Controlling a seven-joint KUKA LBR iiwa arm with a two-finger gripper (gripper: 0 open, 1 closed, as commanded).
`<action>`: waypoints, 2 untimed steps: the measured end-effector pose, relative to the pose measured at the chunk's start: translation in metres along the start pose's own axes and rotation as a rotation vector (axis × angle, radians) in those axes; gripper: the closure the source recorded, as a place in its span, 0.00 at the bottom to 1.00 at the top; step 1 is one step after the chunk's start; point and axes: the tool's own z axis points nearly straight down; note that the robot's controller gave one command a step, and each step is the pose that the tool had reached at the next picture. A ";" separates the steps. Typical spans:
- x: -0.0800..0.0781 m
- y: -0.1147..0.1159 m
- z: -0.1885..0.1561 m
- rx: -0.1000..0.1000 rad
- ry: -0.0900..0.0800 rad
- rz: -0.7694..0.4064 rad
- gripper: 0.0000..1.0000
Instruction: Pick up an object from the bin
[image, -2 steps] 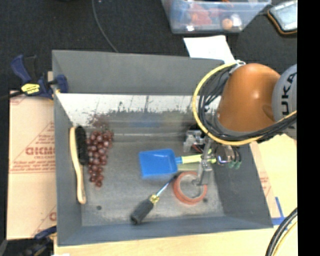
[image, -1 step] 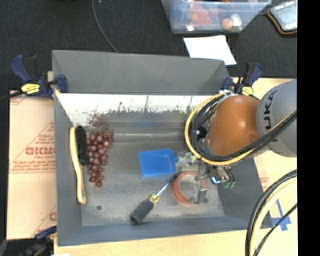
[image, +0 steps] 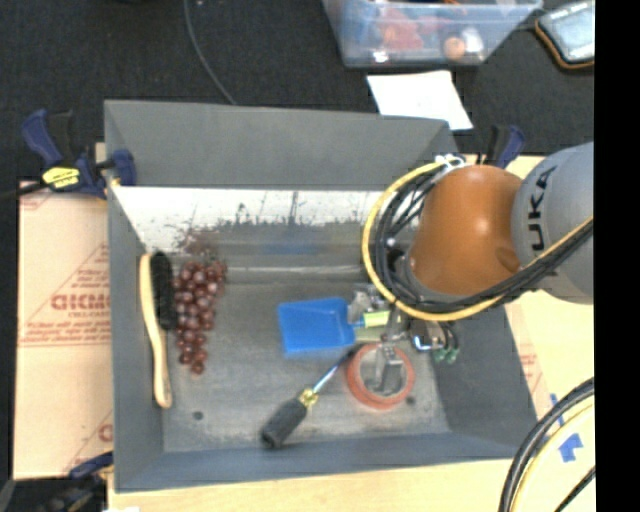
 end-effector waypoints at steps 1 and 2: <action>-0.031 -0.011 0.106 -0.002 0.016 0.028 0.00; -0.049 0.022 0.048 -0.001 -0.009 0.025 0.00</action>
Offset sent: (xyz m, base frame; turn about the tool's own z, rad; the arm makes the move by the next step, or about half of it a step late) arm 0.0470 0.0244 -0.0490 0.0269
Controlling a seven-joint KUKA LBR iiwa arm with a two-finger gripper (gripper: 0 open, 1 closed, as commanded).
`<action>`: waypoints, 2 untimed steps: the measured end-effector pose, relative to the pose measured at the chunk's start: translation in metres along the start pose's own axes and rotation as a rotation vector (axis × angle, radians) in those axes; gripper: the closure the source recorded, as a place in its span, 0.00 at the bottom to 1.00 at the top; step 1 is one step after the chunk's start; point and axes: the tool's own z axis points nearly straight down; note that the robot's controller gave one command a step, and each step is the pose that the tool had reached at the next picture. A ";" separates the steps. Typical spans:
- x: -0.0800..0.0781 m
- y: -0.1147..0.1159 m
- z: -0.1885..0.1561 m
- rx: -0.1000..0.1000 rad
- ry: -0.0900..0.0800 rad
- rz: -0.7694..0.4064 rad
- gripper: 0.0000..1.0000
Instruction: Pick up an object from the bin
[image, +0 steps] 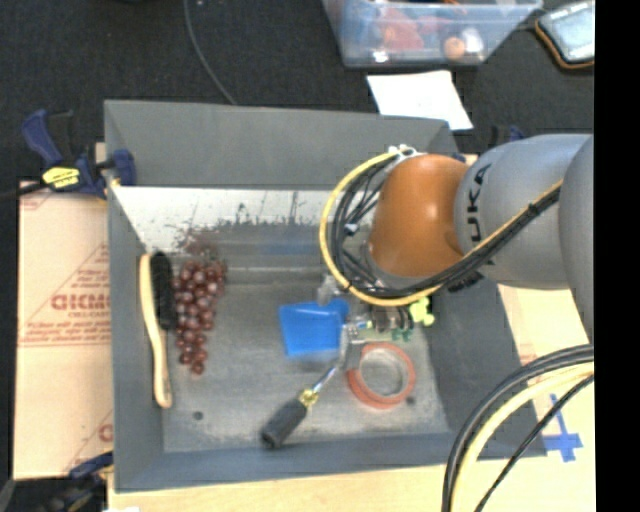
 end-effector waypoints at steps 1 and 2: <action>-0.018 -0.011 0.050 0.000 0.014 0.020 0.00; -0.024 0.014 0.056 -0.002 -0.006 0.026 0.00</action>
Offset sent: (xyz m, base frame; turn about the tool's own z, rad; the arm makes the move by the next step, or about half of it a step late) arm 0.0239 0.0150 -0.0569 0.0276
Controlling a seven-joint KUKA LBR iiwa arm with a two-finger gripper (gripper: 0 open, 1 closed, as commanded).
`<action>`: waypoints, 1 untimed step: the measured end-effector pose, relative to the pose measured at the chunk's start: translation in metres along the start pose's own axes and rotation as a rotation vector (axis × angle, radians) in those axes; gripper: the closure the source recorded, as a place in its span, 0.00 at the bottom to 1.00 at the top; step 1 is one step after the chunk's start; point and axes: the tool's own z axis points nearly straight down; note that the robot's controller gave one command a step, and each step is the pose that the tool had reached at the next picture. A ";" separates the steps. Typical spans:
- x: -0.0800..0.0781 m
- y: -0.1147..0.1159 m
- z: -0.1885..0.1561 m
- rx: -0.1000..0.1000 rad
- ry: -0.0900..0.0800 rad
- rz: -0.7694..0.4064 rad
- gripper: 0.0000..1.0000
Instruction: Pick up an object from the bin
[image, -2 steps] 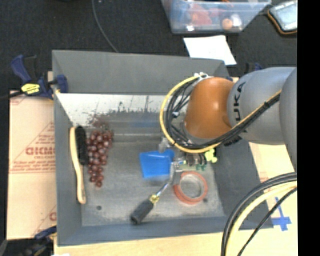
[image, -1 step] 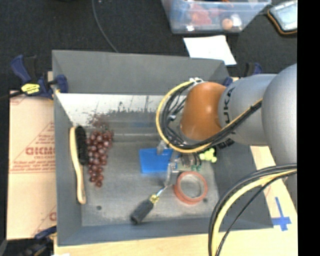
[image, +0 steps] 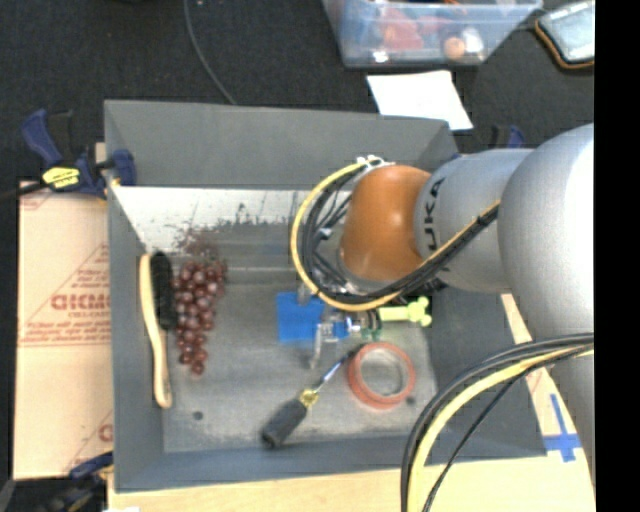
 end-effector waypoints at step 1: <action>-0.020 -0.019 0.000 0.004 0.010 -0.001 0.00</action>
Offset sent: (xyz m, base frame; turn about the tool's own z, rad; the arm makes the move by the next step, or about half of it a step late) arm 0.0229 -0.0149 0.0984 0.0253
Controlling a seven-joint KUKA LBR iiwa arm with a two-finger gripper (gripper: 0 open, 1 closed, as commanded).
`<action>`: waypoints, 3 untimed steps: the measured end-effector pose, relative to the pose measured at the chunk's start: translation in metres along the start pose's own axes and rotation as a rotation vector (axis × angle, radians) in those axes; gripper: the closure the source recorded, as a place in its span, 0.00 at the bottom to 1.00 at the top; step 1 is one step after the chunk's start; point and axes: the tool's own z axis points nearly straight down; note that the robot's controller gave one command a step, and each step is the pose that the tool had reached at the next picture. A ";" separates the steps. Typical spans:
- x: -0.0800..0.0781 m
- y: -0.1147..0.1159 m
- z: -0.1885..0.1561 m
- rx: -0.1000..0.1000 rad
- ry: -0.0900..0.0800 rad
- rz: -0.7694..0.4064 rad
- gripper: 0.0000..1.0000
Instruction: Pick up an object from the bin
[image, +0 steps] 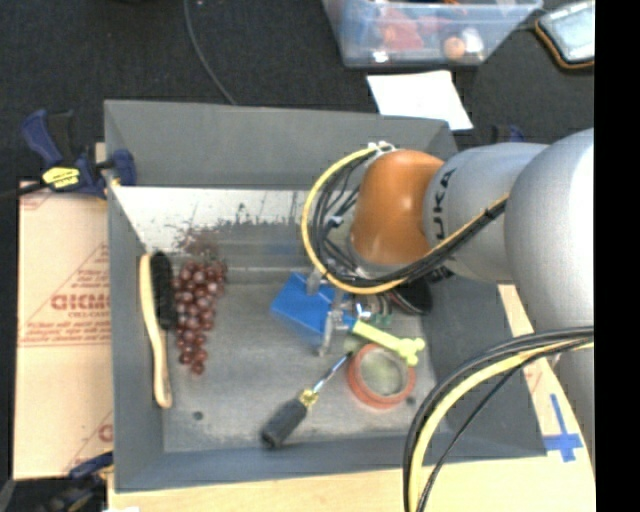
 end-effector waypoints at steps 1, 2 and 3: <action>-0.006 0.003 -0.099 -0.004 -0.011 0.023 1.00; -0.006 0.003 -0.099 -0.003 -0.011 0.022 1.00; -0.011 0.009 -0.086 -0.003 -0.021 0.026 1.00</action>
Offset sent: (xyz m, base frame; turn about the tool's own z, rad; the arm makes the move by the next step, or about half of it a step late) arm 0.0000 0.0000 0.0000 0.0000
